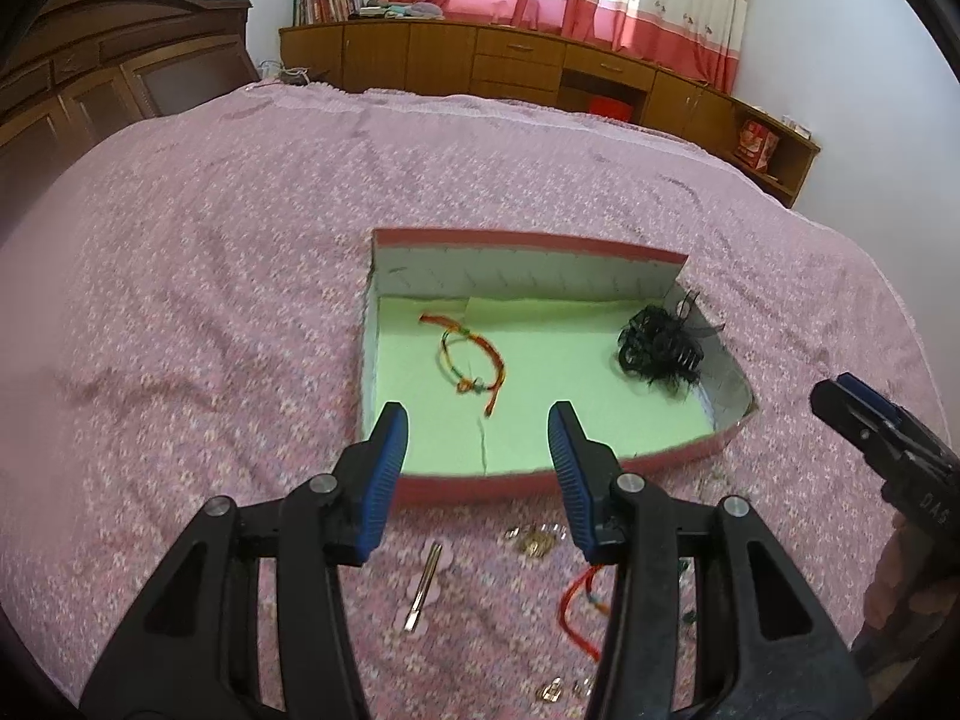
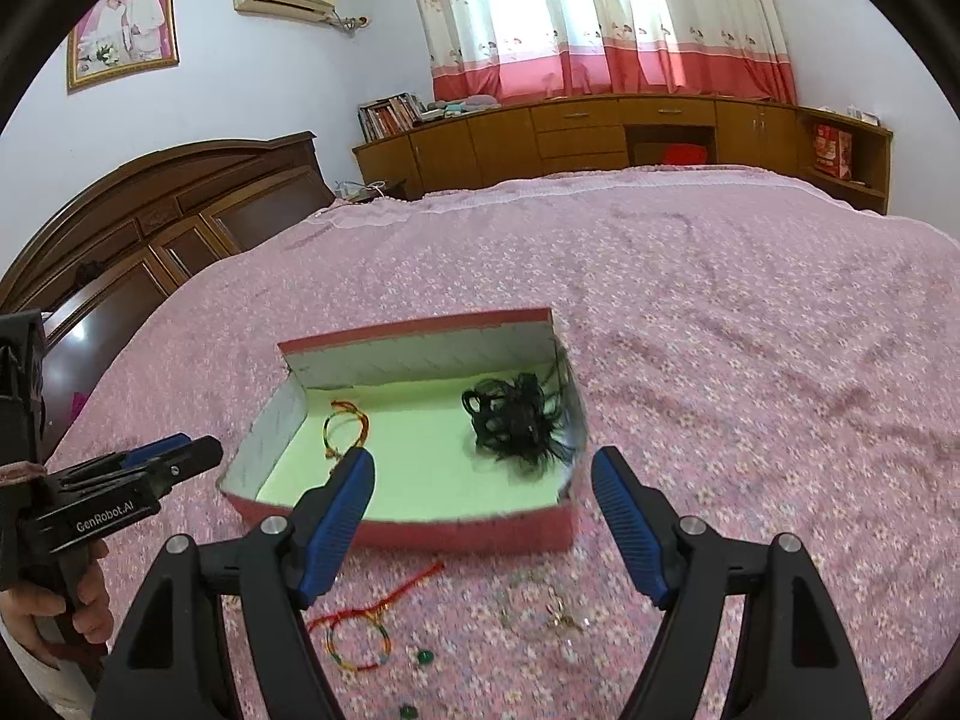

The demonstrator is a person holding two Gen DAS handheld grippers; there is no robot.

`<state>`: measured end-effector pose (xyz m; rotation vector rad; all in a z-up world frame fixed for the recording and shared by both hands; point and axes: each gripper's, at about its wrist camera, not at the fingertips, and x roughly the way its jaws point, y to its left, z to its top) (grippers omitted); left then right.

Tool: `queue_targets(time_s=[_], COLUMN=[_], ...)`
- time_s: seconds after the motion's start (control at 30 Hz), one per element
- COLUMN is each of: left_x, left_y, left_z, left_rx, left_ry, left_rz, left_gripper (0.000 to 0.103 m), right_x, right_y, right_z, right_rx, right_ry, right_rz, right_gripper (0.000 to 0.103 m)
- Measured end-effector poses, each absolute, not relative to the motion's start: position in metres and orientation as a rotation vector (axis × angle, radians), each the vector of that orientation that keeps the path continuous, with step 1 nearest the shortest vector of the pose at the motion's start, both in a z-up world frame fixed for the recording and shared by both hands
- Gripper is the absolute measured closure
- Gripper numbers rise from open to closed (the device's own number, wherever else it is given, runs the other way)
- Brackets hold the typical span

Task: Organize jewelry
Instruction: 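Withdraw both tools from the box toward the remaining jewelry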

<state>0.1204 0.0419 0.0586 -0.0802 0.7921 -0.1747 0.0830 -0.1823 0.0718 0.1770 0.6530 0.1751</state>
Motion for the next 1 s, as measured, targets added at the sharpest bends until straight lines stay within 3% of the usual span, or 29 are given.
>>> queue_targets(time_s=[1.0], left_x=[0.092], left_y=[0.059], left_z=[-0.017], left_rx=[-0.106], left_ry=[0.975], left_rz=[-0.117], left_gripper=[0.062], right_x=[0.051], right_y=[-0.207], right_z=[0.006], right_rx=[0.210], right_ry=[0.811], right_rz=[0.111], right_gripper=[0.026])
